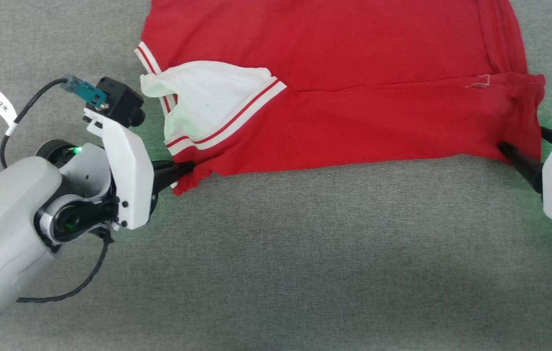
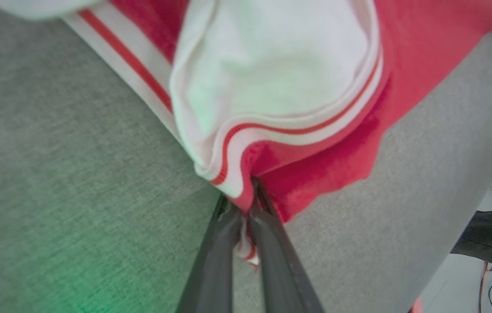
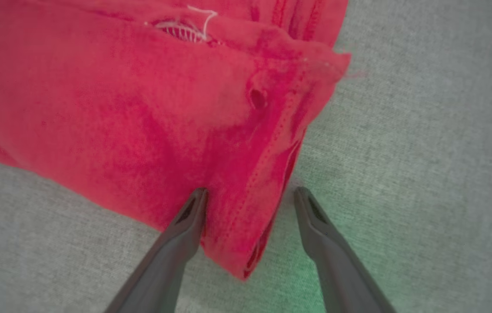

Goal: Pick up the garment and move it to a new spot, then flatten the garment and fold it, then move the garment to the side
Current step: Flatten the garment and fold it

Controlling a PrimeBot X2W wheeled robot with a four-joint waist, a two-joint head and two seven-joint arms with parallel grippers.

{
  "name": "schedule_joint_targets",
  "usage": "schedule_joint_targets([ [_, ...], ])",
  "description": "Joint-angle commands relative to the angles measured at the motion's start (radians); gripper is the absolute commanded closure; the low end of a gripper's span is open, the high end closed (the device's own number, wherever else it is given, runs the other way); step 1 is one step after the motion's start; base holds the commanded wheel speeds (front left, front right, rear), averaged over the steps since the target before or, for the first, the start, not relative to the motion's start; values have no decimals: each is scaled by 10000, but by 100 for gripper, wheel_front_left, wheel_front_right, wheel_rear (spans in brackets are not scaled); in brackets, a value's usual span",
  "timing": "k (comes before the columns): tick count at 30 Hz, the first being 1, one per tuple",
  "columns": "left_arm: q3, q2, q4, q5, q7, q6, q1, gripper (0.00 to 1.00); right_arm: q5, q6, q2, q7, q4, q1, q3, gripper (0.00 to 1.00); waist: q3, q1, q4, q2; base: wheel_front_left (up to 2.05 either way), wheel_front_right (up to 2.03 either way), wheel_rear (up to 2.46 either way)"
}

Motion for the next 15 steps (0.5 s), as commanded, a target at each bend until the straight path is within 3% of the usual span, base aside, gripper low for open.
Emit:
schedule_joint_targets([
  [1, -273, -372, 41, 121, 7, -57, 244, 100, 0, -3, -17, 316, 175, 31, 84, 0, 58, 0, 96, -1, 0, 0, 0],
  [5, -289, -522, 97, 200, -166, -140, 274, 100, 76, -2, -70, 833, 196, 75, 330, 2, 87, 0, 224, -1, 0, 0, 0],
  [6, -273, -563, 116, 210, -245, -161, 289, 100, 143, -2, -47, 791, 143, 84, 345, 70, 80, 0, 244, -1, 0, 0, 0],
  [7, -242, -591, 144, 227, -323, -171, 314, 100, 212, -2, 9, 728, 153, 91, 254, 100, 63, 0, 259, -1, 0, 0, 0],
  [15, -28, -492, 205, 164, -1045, -223, 669, 100, 353, -3, -45, 349, 69, 345, -279, 100, -403, 0, 282, -1, 0, 0, 0],
])
